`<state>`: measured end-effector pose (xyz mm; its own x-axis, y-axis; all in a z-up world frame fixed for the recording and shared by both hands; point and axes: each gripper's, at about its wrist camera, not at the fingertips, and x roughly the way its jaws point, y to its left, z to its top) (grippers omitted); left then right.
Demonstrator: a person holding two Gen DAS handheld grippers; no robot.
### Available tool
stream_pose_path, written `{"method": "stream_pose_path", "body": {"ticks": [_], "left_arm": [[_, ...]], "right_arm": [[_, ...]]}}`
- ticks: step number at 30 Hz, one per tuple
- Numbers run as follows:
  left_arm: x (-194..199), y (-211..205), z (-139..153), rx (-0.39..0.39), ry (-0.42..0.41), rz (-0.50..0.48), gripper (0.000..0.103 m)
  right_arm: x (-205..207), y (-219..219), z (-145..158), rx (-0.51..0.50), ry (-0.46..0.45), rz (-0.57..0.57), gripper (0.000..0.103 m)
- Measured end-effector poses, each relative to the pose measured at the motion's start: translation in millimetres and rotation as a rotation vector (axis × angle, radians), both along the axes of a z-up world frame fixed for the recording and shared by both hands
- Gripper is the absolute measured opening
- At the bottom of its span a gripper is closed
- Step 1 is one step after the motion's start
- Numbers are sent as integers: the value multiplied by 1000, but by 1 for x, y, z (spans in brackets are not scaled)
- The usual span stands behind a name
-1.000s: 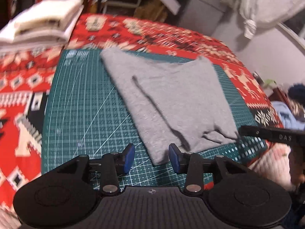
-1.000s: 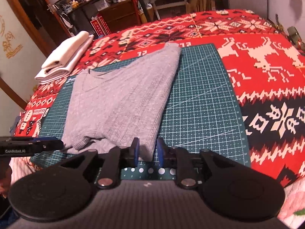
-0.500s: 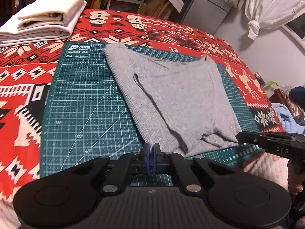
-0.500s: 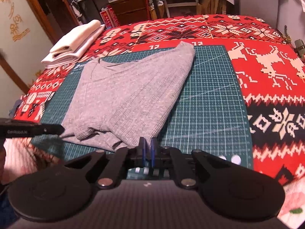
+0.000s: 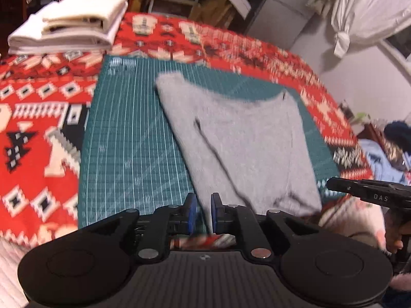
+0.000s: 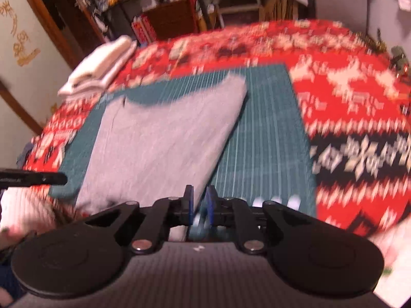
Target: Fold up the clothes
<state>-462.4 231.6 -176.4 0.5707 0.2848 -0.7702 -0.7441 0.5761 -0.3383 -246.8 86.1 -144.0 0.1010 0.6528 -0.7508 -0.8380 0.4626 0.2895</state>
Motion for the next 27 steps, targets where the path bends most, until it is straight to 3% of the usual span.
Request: {"method": "stream_pose_path", "body": {"ticks": [4, 8, 12, 14, 18, 22, 27], "left_arm": [[22, 11, 11, 64, -64, -6, 12], [59, 22, 1, 92, -133, -22, 13], [82, 31, -25, 103, -87, -2, 13], [82, 32, -37, 108, -41, 22, 12], [71, 36, -44, 90, -89, 33, 11], [69, 34, -44, 102, -87, 20, 11], [66, 36, -47, 84, -109, 26, 11]], "right_arm": [[12, 26, 6, 74, -62, 13, 13], [11, 61, -4, 90, -120, 44, 11], [9, 78, -19, 74, -163, 41, 10], [9, 80, -26, 68, -178, 38, 10], [8, 80, -37, 61, -188, 40, 10], [15, 86, -28, 56, -154, 22, 10], [35, 102, -25, 68, -189, -3, 10]]}}
